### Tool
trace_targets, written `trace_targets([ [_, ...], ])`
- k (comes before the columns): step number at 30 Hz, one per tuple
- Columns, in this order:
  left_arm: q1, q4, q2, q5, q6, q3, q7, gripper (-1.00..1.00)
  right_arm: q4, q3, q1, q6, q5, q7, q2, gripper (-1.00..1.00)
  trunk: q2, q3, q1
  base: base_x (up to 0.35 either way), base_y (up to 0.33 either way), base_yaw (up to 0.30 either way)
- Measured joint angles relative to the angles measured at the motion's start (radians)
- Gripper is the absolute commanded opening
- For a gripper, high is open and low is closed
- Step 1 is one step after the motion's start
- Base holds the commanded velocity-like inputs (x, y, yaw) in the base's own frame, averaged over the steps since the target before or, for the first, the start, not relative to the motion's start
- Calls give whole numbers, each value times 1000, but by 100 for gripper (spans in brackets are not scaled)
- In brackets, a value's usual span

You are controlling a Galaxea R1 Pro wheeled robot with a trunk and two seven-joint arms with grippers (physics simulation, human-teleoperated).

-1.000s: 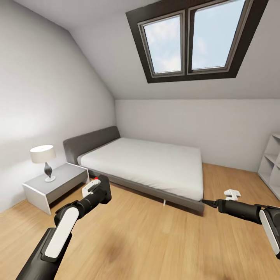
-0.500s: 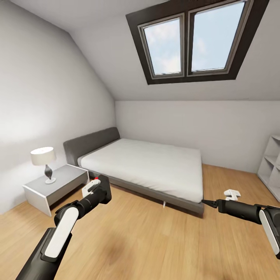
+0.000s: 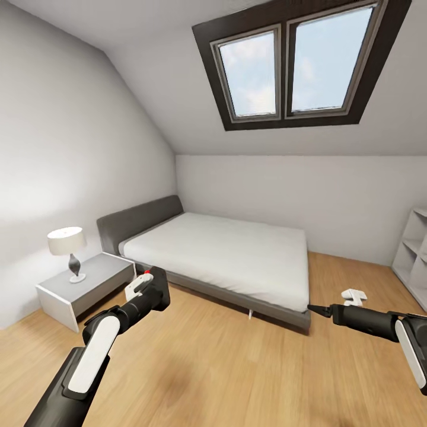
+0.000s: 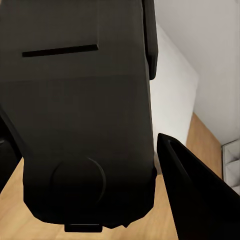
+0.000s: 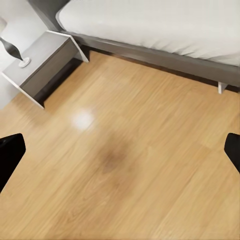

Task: Attach the digital camera to the camera tripod in the bedroom.

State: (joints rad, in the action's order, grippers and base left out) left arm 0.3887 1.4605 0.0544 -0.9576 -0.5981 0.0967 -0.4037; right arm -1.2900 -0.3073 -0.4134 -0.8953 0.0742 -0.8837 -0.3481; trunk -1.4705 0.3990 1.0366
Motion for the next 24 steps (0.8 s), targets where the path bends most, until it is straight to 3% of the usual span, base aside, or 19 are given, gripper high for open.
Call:
trace_targets([
  [24,0,0,0,-2,-1,0,0,-100,0,0,0,0,-6,0,3,100,168,-75,-92,0,0,0],
])
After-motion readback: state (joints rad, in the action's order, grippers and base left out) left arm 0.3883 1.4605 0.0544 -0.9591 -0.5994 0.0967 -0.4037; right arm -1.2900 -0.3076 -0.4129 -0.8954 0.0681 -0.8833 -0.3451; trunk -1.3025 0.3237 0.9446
